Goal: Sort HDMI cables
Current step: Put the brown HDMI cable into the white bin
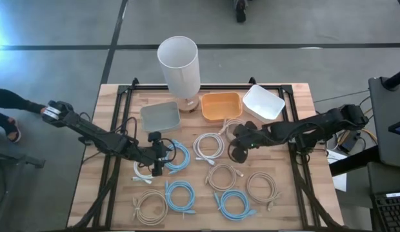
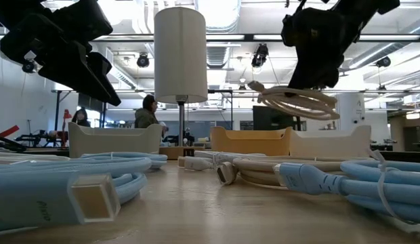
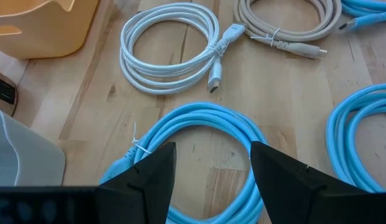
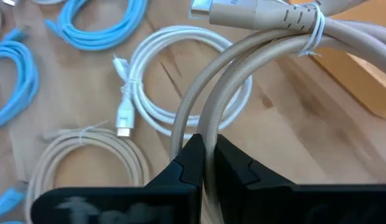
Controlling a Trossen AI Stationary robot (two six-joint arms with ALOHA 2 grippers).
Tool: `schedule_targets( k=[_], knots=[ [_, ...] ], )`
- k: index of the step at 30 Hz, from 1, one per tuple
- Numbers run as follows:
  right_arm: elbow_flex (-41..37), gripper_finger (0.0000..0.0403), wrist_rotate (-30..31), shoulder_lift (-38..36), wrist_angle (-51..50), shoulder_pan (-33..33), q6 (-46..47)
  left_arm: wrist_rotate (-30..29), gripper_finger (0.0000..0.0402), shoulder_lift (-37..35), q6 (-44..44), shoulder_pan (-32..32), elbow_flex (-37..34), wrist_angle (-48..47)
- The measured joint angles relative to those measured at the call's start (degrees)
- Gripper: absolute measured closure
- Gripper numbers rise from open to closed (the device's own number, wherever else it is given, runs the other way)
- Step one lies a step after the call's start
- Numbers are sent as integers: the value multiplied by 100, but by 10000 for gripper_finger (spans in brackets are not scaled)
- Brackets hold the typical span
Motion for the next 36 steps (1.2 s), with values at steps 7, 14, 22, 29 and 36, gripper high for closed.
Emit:
schedule_targets(
  k=[7, 14, 22, 29, 36],
  knots=[
    [550, 383, 1825, -9, -1616, 0, 64, 0, 188, 0, 0, -1, 0, 3],
    [1023, 383, 4126, -19, -2626, -124, 75, -49, 188, 0, 0, 0, 0, 15],
    [876, 383, 4179, -24, -2834, -1093, 50, -66, 188, 0, -1, 1, -2, 22],
    [441, 383, 4177, -46, -2784, -1910, 187, -88, 188, 0, 1, 0, -2, 27],
    [-213, 383, 4151, -46, -1794, -2335, -111, -177, 188, 0, 92, -1, -2, 43]
  ],
)
